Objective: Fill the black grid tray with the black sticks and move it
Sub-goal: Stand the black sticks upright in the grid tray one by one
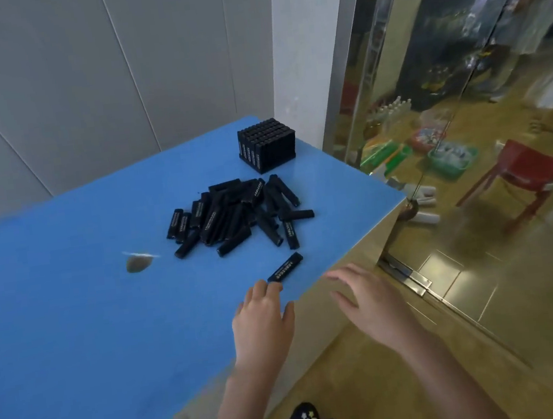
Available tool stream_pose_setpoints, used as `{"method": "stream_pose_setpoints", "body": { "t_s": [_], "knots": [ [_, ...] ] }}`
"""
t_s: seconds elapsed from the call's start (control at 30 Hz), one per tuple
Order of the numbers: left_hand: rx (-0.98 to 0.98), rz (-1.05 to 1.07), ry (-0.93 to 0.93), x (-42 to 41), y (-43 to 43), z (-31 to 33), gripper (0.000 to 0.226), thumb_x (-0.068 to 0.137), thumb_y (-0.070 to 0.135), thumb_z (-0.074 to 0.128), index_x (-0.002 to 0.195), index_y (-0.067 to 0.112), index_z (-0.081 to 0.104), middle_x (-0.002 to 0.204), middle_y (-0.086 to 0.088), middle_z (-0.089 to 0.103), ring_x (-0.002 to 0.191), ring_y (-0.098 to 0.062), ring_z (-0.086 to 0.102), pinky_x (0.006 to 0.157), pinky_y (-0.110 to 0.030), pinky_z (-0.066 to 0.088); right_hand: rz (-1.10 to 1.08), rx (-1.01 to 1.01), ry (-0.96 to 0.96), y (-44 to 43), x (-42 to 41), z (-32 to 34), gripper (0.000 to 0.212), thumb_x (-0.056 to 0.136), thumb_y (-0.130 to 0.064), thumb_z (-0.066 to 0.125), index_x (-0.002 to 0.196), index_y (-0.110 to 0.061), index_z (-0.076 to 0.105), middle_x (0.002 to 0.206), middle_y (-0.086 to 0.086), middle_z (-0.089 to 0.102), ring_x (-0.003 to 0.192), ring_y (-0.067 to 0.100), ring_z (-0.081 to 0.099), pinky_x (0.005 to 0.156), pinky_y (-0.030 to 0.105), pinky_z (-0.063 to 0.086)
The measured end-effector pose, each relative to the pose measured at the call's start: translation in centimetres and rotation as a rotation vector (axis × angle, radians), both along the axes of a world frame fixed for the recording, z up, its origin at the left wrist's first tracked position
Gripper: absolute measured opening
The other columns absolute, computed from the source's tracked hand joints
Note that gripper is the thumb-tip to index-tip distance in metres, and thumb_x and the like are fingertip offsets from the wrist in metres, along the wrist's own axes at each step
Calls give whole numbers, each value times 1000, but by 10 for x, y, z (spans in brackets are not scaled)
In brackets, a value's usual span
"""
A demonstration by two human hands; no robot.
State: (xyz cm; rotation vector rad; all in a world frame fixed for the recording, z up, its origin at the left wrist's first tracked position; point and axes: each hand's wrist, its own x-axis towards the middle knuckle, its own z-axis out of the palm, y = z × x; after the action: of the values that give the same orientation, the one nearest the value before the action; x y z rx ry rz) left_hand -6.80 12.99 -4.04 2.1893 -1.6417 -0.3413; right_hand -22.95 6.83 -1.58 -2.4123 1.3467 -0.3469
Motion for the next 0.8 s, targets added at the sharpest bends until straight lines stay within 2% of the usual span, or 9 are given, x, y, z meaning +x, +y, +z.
{"method": "stream_pose_setpoints", "body": {
  "t_s": [0.17, 0.27, 0.33, 0.43, 0.53, 0.63, 0.7, 0.73, 0.8],
  "knots": [
    [106, 26, -60, 3, -74, -15, 43, 94, 39, 43, 129, 14, 39, 125, -1, 43, 117, -19, 42, 94, -26, 34, -17, 47, -7, -75, -4, -2, 31, 95, -23, 45, 126, -24, 50, 123, -12, 52, 114, 6, 48, 90, 19, 39],
    [197, 14, -159, 8, -95, -22, 33, 98, 36, 35, 123, 14, 39, 123, -1, 45, 114, -18, 44, 91, -26, 35, 30, 69, -2, -114, 8, -7, 32, 95, -19, 44, 127, -23, 49, 125, -11, 51, 117, 8, 46, 92, 22, 40],
    [225, 30, -192, 9, -100, -24, 28, 100, 29, 30, 120, 13, 38, 120, -2, 46, 111, -17, 46, 87, -25, 37, 70, 92, 2, -135, 22, -12, 34, 96, -16, 43, 129, -20, 47, 128, -9, 48, 120, 10, 44, 95, 26, 41],
    [292, 106, -198, 7, -105, -22, 20, 98, 23, 29, 111, 13, 39, 114, -3, 48, 105, -17, 50, 72, -23, 37, 115, 110, 23, -159, 47, -25, 43, 95, -13, 42, 138, -16, 36, 138, -3, 39, 127, 14, 36, 102, 30, 38],
    [326, 179, -130, 8, -111, -17, 14, 97, 24, 28, 100, 13, 37, 106, -2, 49, 100, -18, 52, 64, -24, 34, 203, 59, 92, -176, 66, -43, 49, 95, -19, 45, 141, -15, 28, 143, 0, 34, 131, 18, 30, 107, 31, 33],
    [269, 318, 29, 12, -119, -15, 16, 97, 20, 30, 83, 12, 27, 82, -1, 40, 76, -21, 52, 49, -26, 25, 232, -55, 126, -182, 74, -52, 35, 96, -22, 43, 129, -14, 38, 127, 2, 46, 116, 20, 42, 94, 29, 40],
    [192, 456, 233, 16, -126, -15, 26, 95, 17, 33, 71, 16, 22, 69, -2, 38, 56, -20, 39, 46, -28, 21, 221, -25, 102, -184, 72, -53, 28, 96, -18, 42, 123, -12, 39, 118, 3, 50, 106, 19, 47, 86, 27, 41],
    [155, 515, 288, 17, -130, -16, 31, 95, 17, 34, 68, 19, 19, 66, -3, 38, 54, -19, 35, 46, -28, 21, 198, 30, 77, -184, 70, -53, 27, 96, -19, 42, 121, -11, 38, 113, 3, 51, 101, 19, 49, 82, 27, 42],
    [106, 580, 283, 16, -142, -16, 34, 96, 21, 37, 68, 20, 18, 67, -2, 37, 55, -19, 35, 47, -29, 23, 149, 109, 38, -185, 67, -49, 24, 96, -27, 39, 114, -11, 39, 99, 3, 53, 86, 17, 52, 71, 29, 45]
  ]
}}
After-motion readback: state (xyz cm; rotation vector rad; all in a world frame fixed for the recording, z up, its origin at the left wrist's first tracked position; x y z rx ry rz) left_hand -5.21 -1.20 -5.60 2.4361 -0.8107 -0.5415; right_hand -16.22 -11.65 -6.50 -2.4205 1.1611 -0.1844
